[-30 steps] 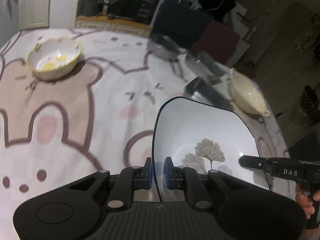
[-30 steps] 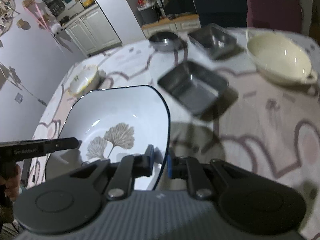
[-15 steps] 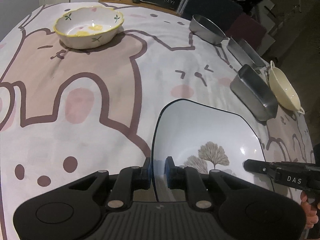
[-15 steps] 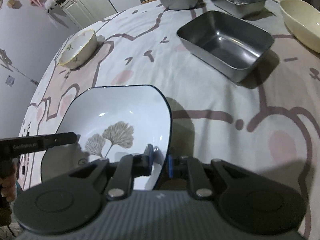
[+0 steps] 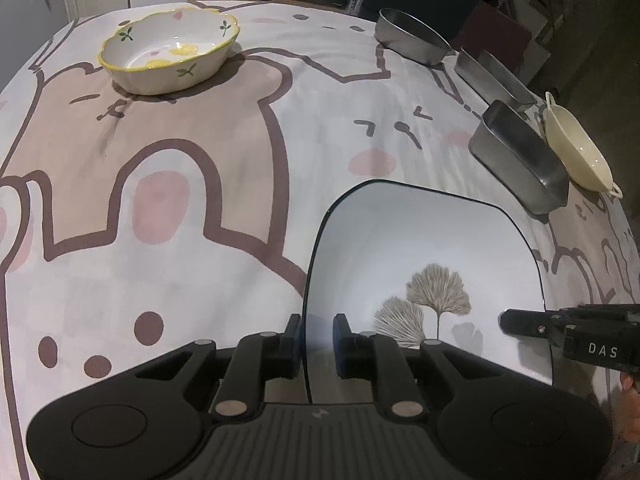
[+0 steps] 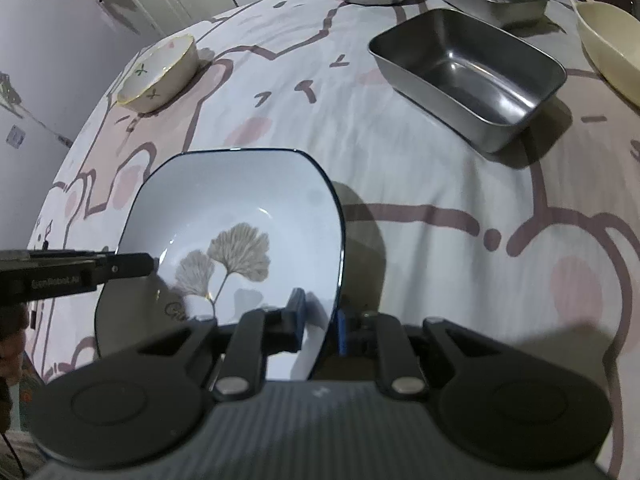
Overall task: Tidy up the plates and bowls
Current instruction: 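Carry the plate across the table, lower it and open both grippers, then move both grippers to the rim of the cream two-handled bowl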
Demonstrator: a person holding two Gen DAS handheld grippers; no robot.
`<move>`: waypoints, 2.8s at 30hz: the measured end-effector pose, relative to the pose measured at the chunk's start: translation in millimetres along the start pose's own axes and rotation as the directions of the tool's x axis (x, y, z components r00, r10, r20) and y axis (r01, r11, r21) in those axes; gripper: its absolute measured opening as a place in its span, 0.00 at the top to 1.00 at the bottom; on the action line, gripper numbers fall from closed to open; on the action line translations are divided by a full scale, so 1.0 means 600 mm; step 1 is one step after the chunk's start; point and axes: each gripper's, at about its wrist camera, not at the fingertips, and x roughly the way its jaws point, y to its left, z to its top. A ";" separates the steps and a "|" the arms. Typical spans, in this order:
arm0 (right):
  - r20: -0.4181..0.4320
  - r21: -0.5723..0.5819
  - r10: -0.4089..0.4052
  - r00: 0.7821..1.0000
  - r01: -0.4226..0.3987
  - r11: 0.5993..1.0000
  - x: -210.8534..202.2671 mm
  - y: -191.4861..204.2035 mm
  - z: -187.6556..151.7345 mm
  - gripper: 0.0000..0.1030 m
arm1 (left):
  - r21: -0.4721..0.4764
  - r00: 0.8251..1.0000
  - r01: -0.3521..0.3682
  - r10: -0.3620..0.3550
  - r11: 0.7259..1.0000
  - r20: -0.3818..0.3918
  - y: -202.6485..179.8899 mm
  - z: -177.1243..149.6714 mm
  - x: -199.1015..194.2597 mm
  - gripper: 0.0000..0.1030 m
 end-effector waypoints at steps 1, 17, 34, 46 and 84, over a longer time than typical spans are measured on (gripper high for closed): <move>-0.001 0.007 0.004 1.000 -0.004 1.000 0.000 -0.002 0.000 0.82 | 0.001 1.000 -0.001 0.001 1.000 0.000 -0.001 0.000 0.000 0.84; -0.006 0.026 -0.002 1.000 0.002 1.000 -0.002 -0.005 0.002 0.82 | 0.011 1.000 0.007 -0.007 1.000 -0.011 -0.001 -0.001 0.000 0.84; -0.034 0.051 -0.010 0.999 0.012 0.999 -0.006 -0.009 -0.006 0.70 | 0.025 0.999 0.014 -0.013 1.000 -0.041 -0.003 -0.007 -0.002 0.80; 0.009 0.008 -0.013 1.000 0.013 1.000 -0.052 -0.016 -0.027 0.30 | 0.061 1.000 0.014 -0.014 0.998 -0.001 -0.027 -0.022 -0.035 0.19; 0.523 0.246 -0.297 0.799 0.193 0.950 -0.343 -0.327 0.004 0.00 | 0.293 0.898 0.139 -0.245 0.946 0.366 -0.408 0.132 -0.128 0.00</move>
